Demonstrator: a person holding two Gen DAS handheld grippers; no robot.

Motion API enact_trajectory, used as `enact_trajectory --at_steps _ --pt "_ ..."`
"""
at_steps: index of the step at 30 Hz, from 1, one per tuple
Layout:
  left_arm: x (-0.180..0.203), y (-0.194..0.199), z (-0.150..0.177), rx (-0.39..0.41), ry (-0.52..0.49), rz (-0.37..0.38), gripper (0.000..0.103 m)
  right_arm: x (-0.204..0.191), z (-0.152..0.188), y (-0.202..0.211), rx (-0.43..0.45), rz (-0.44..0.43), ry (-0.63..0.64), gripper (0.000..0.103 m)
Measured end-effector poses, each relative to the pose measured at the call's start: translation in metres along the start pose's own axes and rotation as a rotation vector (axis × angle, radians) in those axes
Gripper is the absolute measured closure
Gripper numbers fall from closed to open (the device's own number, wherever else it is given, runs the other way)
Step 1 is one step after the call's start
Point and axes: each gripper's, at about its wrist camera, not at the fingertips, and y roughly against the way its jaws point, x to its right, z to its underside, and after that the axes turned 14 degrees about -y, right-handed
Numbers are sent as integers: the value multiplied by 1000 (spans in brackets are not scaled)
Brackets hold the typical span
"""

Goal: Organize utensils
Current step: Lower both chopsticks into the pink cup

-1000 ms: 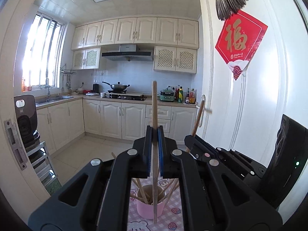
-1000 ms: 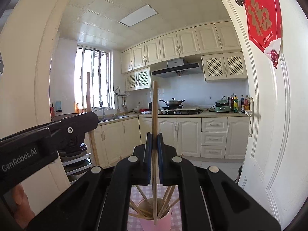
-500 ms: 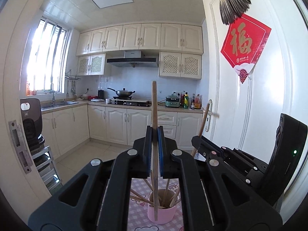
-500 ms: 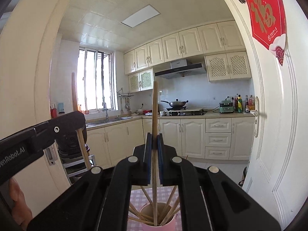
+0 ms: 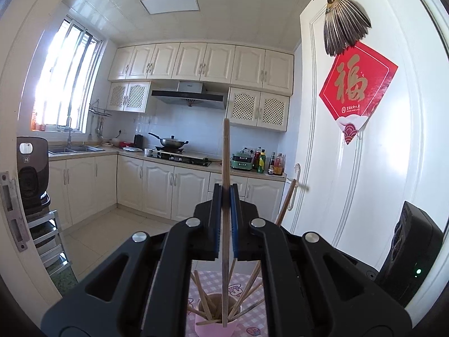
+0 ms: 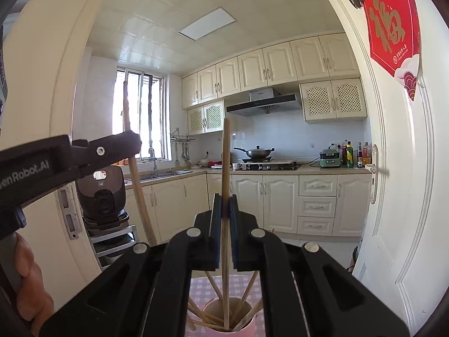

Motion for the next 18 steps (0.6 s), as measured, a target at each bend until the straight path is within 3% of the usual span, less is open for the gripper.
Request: enact_trajectory --at_steps 18 --pt "16 -36 41 -56 -49 -27 97 10 19 -13 -36 -10 6 99"
